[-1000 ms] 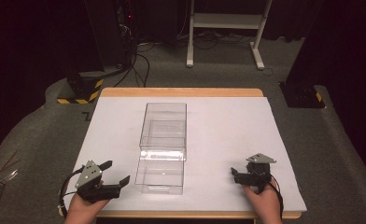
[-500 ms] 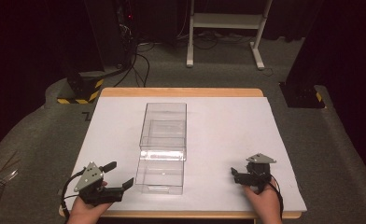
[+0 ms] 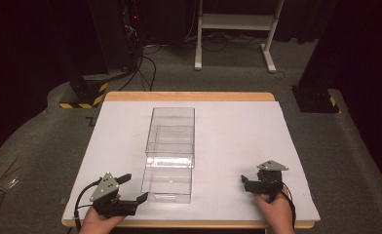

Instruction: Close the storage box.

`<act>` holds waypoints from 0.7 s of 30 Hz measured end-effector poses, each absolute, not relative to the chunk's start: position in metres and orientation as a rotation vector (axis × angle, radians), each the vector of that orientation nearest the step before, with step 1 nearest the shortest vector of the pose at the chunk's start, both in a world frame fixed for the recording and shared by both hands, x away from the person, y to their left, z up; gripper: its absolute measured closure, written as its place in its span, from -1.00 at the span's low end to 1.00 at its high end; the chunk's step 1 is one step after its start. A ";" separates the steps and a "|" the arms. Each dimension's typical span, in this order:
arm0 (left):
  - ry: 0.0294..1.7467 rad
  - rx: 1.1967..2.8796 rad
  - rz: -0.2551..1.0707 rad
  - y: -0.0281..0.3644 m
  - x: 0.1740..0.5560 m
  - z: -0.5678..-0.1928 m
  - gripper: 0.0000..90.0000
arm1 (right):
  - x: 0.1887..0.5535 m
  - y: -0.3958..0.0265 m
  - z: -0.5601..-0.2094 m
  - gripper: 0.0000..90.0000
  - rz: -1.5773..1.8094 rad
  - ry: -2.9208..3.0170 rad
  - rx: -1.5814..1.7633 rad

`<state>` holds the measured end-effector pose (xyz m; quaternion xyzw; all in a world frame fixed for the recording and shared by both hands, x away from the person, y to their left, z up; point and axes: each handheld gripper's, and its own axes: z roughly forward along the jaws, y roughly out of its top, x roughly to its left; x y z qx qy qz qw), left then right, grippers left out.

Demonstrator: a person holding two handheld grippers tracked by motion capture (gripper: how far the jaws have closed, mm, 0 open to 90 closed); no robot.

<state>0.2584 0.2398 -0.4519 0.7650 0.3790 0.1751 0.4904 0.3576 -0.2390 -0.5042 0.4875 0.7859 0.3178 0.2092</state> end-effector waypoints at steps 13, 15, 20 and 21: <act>0.912 1.908 0.377 0.234 0.262 -0.464 -0.79 | 0.358 -0.239 -0.504 -0.75 0.884 2.185 1.356; 0.909 1.912 0.374 0.234 0.262 -0.465 -0.79 | 0.358 -0.239 -0.504 -0.75 0.883 2.186 1.356; 0.917 1.919 0.359 0.232 0.262 -0.468 -0.76 | 0.358 -0.239 -0.504 -0.75 0.883 2.186 1.356; 0.914 1.920 0.368 0.231 0.262 -0.469 -0.71 | 0.358 -0.239 -0.504 -0.75 0.883 2.186 1.356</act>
